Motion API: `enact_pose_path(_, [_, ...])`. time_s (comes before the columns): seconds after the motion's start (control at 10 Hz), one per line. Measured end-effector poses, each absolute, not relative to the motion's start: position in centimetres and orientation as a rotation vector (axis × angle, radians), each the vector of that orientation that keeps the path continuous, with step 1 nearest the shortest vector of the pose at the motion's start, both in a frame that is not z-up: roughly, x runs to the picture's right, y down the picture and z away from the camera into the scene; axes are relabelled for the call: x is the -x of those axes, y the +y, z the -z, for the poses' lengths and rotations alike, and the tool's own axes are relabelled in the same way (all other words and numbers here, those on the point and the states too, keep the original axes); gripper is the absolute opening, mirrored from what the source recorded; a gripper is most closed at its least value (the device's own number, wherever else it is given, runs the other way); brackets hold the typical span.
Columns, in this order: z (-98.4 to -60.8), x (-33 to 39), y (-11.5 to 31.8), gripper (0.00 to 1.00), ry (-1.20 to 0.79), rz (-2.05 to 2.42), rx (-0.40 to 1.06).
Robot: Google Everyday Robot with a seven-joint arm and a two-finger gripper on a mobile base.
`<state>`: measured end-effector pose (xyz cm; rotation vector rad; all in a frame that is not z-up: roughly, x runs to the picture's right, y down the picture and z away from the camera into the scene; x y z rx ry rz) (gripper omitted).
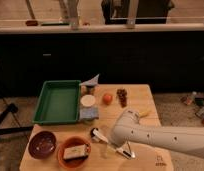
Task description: Place brush in tray
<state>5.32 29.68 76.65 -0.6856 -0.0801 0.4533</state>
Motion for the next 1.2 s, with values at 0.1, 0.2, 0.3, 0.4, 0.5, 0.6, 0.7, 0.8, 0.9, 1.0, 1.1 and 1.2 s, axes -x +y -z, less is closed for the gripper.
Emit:
enact_pose_path(0.1, [-77.1, -5.4, 30.1, 0.8, -0.078, -0.457, 0.695])
enact_pose_path(0.2, [-77.6, -5.5, 30.5, 0.8, -0.075, -0.462, 0.704])
enact_pose_path(0.3, [-77.7, -5.2, 30.7, 0.78, -0.076, -0.46, 0.712])
enact_pose_path(0.4, [-77.7, -5.1, 30.8, 0.7, -0.077, -0.46, 0.717])
enact_pose_path(0.5, [-77.7, -5.1, 30.9, 0.6, -0.08, -0.459, 0.722])
enact_pose_path(0.6, [-77.7, -5.1, 30.9, 0.5, -0.082, -0.457, 0.727])
enact_pose_path(0.7, [-77.7, -4.9, 30.9, 0.39, -0.088, -0.454, 0.731])
enact_pose_path(0.8, [-77.7, -4.9, 31.0, 0.3, -0.095, -0.453, 0.734])
enact_pose_path(0.9, [-77.6, -4.9, 31.1, 0.2, -0.097, -0.45, 0.74])
enact_pose_path(1.0, [-77.6, -5.0, 31.2, 0.1, -0.095, -0.446, 0.745])
enact_pose_path(1.1, [-77.5, -5.1, 31.3, 0.02, -0.095, -0.443, 0.749])
enact_pose_path(1.2, [-77.4, -5.1, 31.2, 0.0, -0.097, -0.444, 0.749])
